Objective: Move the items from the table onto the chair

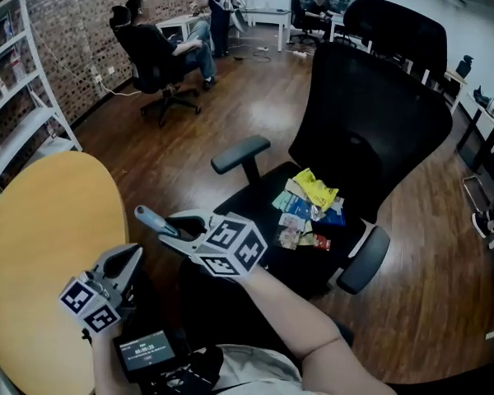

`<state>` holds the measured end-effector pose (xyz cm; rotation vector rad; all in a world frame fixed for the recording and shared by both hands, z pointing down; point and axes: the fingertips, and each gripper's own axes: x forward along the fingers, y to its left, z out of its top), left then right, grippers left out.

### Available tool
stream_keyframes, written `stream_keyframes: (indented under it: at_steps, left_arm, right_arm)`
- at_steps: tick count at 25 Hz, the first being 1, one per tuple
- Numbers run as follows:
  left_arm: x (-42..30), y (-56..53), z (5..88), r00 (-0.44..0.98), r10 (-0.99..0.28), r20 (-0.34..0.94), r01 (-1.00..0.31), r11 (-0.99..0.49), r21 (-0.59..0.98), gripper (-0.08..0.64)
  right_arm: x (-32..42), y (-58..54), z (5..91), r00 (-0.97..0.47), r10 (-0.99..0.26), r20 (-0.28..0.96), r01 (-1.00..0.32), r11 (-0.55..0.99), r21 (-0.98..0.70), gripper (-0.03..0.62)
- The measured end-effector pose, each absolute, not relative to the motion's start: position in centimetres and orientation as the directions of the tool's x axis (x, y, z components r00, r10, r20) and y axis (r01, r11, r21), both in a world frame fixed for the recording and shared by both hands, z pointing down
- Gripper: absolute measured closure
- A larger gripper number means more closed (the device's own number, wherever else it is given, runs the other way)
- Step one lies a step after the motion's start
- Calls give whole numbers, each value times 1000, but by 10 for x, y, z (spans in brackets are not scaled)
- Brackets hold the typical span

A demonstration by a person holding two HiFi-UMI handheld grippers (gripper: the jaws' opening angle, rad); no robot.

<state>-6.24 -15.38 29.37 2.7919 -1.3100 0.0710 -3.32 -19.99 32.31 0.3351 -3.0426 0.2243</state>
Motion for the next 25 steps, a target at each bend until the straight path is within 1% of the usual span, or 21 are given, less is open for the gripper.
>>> stream_keyframes:
  at_steps: [4, 7, 12, 17, 25]
  left_arm:
    - [-15, -171, 299, 706, -701, 99, -704, -710, -6, 551]
    - [19, -180, 319, 754, -644, 129, -652, -758, 20, 551]
    - [70, -216, 348, 833, -546, 85, -549, -836, 6, 551]
    - [96, -220, 386, 849, -515, 117, -519, -855, 3, 551]
    - [121, -245, 431, 860, -504, 83, -509, -857, 77, 550]
  right_arm:
    - [9, -214, 339, -951, -291, 103, -304, 941, -152, 465]
    - [40, -218, 361, -931, -341, 128, -360, 915, -184, 465]
    - [99, -251, 384, -876, -461, 145, -480, 864, -152, 465]
    - [133, -255, 417, -830, -526, 183, -556, 808, -196, 465]
    - [163, -276, 475, -783, -576, 233, -620, 749, -234, 463]
